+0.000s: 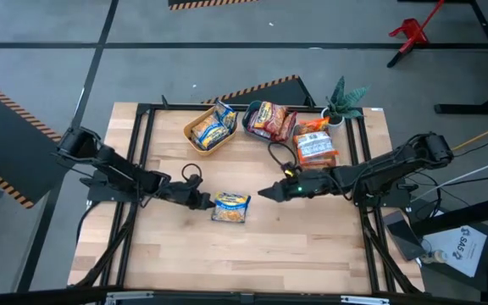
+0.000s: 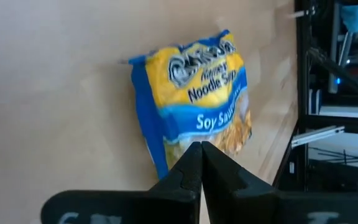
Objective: Sort Maruchan noodles
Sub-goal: Put the blue noodle pack into the yellow bin
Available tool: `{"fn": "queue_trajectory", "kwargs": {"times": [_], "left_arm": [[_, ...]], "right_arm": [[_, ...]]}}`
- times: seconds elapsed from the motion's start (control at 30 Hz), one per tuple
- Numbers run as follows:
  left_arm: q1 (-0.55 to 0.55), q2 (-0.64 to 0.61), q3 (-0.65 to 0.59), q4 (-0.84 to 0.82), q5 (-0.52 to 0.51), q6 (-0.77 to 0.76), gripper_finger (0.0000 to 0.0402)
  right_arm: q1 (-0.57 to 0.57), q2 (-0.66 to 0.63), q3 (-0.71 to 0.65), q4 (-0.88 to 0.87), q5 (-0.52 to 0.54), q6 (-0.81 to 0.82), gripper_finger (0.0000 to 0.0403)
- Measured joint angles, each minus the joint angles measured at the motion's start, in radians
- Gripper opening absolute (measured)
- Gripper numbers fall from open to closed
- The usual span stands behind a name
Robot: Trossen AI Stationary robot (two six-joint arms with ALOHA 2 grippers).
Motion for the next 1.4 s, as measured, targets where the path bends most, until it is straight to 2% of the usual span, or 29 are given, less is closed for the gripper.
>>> {"fn": "queue_trajectory", "kwargs": {"times": [0.23,0.4,0.7,1.07,1.2,1.4], "left_arm": [[0.042,0.044,0.001,0.007,0.055,0.038,0.0],[0.032,0.093,0.006,0.025,0.096,0.038,0.0],[0.025,0.132,0.009,0.003,0.096,0.027,0.0],[0.023,0.131,0.011,-0.041,0.138,-0.039,0.0],[0.006,0.129,0.011,-0.062,0.137,-0.086,0.0],[0.004,0.128,0.013,-0.084,0.133,-0.106,0.0]], "right_arm": [[-0.002,0.001,0.0,-0.057,0.057,0.024,0.0188],[-0.002,0.001,0.0,-0.071,0.058,0.024,0.0188],[0.008,0.035,-0.002,-0.244,0.05,0.078,0.0201],[0.046,0.184,0.0,-0.077,0.031,0.169,0.028],[0.046,0.21,0.02,-0.05,0.046,0.169,0.0289],[0.044,0.257,0.096,-0.089,0.047,0.075,0.0289]]}}
